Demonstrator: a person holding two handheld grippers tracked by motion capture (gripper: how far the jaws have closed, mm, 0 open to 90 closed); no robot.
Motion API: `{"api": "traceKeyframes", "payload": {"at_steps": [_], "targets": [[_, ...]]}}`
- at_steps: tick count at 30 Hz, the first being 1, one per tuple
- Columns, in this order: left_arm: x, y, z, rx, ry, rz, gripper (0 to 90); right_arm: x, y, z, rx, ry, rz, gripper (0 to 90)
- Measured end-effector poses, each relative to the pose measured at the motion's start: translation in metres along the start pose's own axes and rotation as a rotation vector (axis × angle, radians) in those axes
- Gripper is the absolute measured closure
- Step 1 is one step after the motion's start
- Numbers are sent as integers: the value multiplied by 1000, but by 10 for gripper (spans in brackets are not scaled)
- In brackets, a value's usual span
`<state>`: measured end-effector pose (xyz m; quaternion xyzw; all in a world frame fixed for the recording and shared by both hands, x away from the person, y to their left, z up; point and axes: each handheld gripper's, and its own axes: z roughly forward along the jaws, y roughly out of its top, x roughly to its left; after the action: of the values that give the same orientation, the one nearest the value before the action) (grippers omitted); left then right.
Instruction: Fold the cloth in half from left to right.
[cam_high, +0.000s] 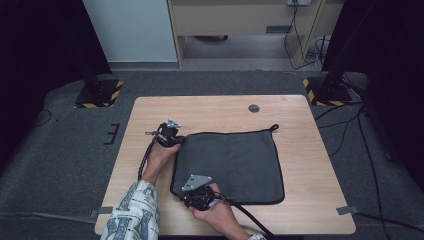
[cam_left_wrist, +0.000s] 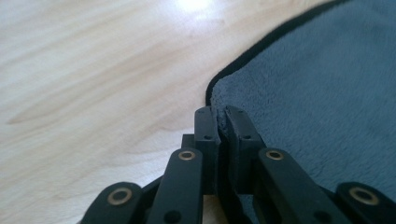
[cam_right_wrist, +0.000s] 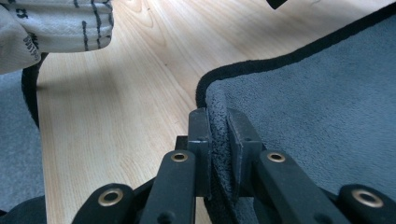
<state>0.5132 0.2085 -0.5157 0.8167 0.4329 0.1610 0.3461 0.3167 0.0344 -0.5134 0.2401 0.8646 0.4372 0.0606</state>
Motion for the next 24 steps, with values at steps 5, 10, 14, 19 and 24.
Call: {"api": "traceKeyframes", "payload": {"at_steps": [5,10,14,19,24], "targets": [[-5,16,-17,-30,10,12,844,-2,5,-9,-33,-17,-1,817],[-10,33,-34,-66,5,4,846,-1,11,-23,-71,-39,-11,819],[-12,44,-44,-72,-4,0,847,2,15,-34,-105,-59,-16,823],[-9,54,-52,-77,-14,0,848,9,26,-42,-140,-82,-36,827],[-5,56,-58,-82,-18,-11,848,13,35,-45,-160,-90,-43,829]]}}
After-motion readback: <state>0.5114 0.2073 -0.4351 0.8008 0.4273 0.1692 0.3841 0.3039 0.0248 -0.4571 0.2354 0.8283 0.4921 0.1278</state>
